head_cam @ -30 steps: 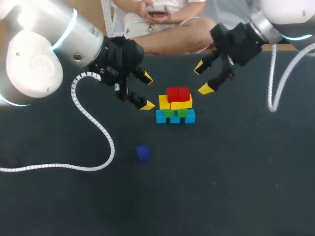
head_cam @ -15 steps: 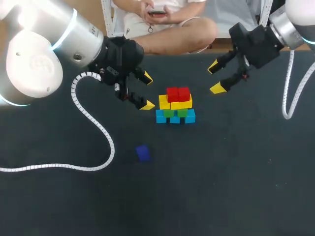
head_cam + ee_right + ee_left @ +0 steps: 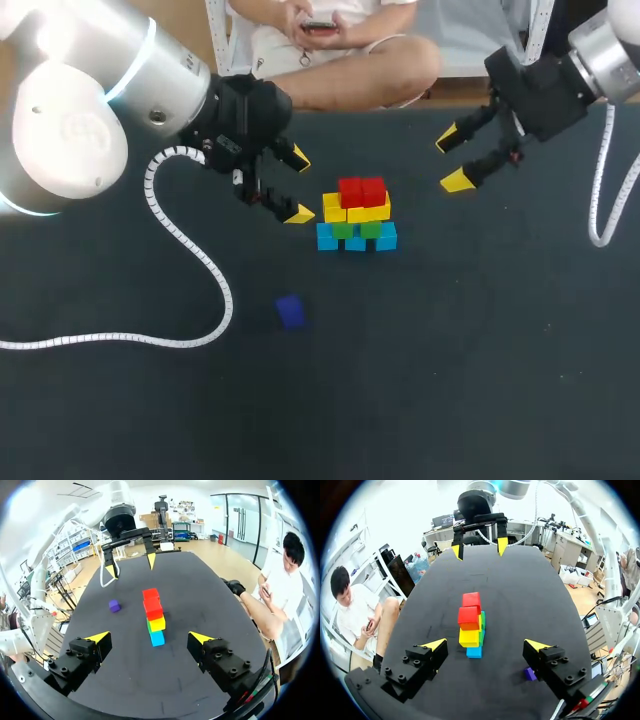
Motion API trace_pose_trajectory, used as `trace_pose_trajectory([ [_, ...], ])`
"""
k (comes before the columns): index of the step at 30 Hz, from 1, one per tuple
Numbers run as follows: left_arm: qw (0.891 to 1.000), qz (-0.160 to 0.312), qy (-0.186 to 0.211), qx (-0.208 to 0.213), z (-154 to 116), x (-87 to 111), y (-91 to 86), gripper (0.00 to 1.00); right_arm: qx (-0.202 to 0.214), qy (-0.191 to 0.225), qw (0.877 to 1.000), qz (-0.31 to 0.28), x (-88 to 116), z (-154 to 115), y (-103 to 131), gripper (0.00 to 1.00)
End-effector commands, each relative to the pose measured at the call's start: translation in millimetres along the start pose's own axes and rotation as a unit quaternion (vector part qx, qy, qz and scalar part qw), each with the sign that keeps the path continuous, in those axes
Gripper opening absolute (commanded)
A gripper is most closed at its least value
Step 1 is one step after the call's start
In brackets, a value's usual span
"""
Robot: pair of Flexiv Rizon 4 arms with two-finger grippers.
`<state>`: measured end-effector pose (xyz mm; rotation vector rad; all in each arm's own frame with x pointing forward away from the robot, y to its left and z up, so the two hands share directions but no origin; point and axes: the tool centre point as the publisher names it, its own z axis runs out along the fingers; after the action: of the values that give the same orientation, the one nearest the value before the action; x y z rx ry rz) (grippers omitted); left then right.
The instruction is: Place the blue cubes, place green cubes on the blue cubes, place the yellow cubes on the green cubes, then place the red cubes on the yellow cubes, and place purple cube on the red cubes.
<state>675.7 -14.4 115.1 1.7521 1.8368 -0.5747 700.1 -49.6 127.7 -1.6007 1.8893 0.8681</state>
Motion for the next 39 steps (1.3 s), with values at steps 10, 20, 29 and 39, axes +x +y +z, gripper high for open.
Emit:
trace_pose_trajectory([
  [10, 1.0, 0.011, -0.012, -0.017, -11, 1.0, -6.0, 1.0, 0.0, -0.001, 1.0, 0.0, 0, 0, 0, 1.0],
  [20, 0.997, -0.067, 0.019, -0.043, -26, 20.5, -62.8, 1.0, 0.0, -0.001, 1.0, 0.0, 0, 0, 0, 1.0],
  [29, 0.985, -0.154, 0.042, -0.064, -22, 23.8, -123.8, 1.0, 0.0, -0.001, 1.0, 0.0, 0, 0, 0, 1.0],
  [39, 0.976, -0.201, 0.062, -0.055, -2, 22.8, -160.2, 1.0, 0.0, -0.001, 1.0, 0.0, 0, 0, 0, 1.0],
])
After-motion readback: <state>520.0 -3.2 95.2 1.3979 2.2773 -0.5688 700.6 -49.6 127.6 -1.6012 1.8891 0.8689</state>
